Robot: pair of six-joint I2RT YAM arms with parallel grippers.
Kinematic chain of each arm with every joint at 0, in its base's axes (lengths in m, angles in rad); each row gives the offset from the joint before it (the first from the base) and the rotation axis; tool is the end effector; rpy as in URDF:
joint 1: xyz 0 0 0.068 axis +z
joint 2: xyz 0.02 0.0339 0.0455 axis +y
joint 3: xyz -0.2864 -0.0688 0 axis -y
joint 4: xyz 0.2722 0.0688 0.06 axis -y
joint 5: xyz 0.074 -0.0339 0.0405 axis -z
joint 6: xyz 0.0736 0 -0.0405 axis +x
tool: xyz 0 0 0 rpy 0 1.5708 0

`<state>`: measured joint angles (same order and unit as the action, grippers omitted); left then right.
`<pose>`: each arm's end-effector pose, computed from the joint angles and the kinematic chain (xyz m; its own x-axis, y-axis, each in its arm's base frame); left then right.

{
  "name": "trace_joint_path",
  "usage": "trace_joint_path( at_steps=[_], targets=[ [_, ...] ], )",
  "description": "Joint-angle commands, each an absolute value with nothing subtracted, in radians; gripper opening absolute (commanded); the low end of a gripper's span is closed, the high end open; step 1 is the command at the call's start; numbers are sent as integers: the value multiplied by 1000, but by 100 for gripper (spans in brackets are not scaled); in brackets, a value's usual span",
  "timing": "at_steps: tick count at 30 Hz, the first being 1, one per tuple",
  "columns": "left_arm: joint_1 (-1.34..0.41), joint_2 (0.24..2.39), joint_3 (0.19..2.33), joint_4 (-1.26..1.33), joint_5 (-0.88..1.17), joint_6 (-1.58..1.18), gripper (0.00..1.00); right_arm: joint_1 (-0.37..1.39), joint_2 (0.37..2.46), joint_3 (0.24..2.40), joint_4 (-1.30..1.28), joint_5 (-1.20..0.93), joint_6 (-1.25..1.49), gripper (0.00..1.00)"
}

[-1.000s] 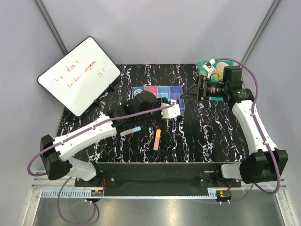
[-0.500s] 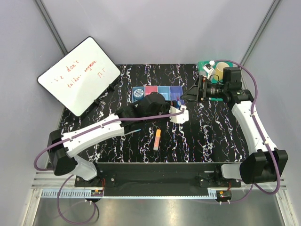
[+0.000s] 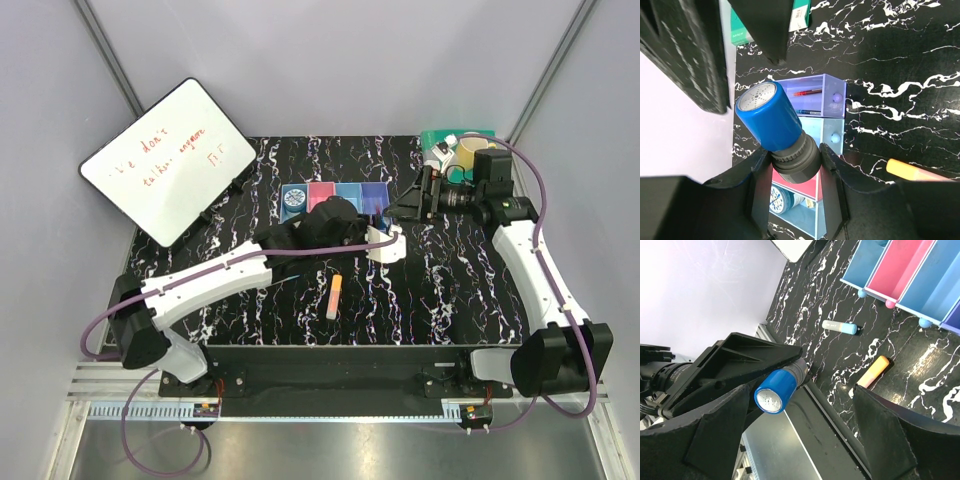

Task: Sort the stationery into containers
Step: Place the stationery in the storage box.

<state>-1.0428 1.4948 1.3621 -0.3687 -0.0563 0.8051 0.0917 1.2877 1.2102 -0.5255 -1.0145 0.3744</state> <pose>0.2078 -0.3480 0.3516 0.4360 0.6811 -0.5882 0.7551 0.0788 0.6509 0.3020 0.0905 0.3632 -0.7980 0.1205 -0.5905 -0.4867 0.4488 0.7495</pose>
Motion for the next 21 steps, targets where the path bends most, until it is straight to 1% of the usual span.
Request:
trace_joint_path(
  at_steps=[1, 11, 16, 18, 21],
  targets=[
    [-1048, 1511, 1393, -288, -31, 810, 0, 100, 1247, 1190, -471, -1034, 411, 91],
    [-1048, 1562, 1437, -281, -18, 798, 0, 104, 1253, 1178, -446, -1028, 428, 91],
    [-1048, 1588, 1466, -281, -17, 801, 0, 106, 1244, 1151, -439, -1022, 433, 89],
    [-1048, 1591, 1473, -279, -17, 801, 0, 106, 1238, 1140, -439, -1019, 431, 88],
    [-1048, 1595, 1480, -279, -18, 805, 0, 106, 1226, 1121, -440, -1015, 431, 83]
  ],
)
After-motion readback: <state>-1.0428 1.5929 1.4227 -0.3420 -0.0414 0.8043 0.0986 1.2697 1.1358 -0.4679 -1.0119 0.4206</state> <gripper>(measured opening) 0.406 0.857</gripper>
